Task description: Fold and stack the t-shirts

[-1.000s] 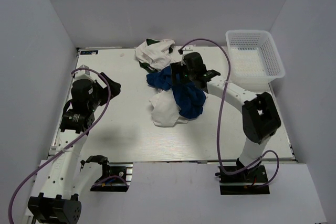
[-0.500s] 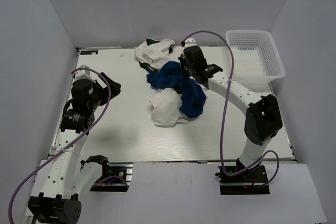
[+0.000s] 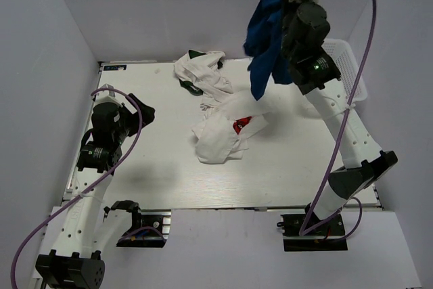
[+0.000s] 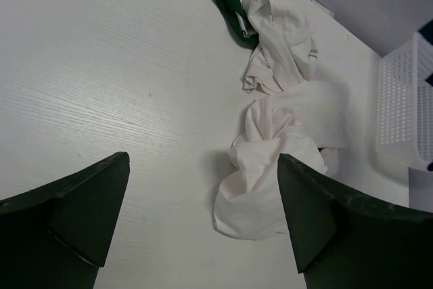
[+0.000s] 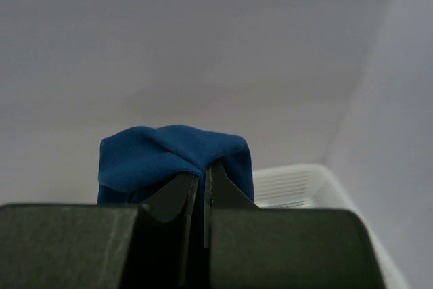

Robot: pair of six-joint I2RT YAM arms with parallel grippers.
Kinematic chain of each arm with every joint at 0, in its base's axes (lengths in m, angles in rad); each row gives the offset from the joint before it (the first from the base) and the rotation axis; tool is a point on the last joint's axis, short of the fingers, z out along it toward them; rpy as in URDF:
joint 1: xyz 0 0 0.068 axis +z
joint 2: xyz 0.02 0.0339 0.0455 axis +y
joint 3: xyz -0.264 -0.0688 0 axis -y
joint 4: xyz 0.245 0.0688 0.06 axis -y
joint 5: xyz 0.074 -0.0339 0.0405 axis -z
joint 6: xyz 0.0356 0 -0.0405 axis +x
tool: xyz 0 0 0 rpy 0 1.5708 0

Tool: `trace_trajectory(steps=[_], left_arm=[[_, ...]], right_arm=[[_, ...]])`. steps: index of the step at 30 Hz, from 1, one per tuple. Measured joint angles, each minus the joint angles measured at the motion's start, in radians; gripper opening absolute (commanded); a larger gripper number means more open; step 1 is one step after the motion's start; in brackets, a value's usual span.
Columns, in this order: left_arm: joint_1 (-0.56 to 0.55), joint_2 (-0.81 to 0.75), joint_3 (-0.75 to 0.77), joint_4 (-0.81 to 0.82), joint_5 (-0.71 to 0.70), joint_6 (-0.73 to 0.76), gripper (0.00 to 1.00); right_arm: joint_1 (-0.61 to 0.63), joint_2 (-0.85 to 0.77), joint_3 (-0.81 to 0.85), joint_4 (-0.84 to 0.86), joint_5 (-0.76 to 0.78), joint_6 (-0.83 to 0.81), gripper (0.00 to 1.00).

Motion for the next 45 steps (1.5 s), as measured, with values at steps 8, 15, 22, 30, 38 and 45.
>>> trace_trajectory(steps=[8,15,22,30,38,45], left_arm=[[0.000,0.000,0.000,0.000,-0.019,-0.007,1.00],[0.000,0.004,0.000,0.004,-0.024,-0.008,1.00],[0.000,0.023,0.000,0.041,-0.034,-0.030,1.00],[0.000,0.123,0.000,0.080,-0.043,-0.047,1.00],[0.000,0.193,0.001,0.085,-0.047,-0.051,1.00],[0.000,0.204,0.009,0.092,-0.046,-0.052,1.00]], right_arm=[[-0.116,0.008,0.014,0.289,0.142,-0.256,0.00],[-0.253,0.105,0.102,0.350,0.121,-0.338,0.00],[-0.420,0.245,0.100,0.283,0.039,-0.237,0.00],[-0.605,0.495,0.089,0.174,-0.101,-0.066,0.00],[-0.670,0.551,-0.157,0.146,-0.200,-0.007,0.00],[-0.647,0.559,-0.214,0.077,-0.310,0.020,0.90]])
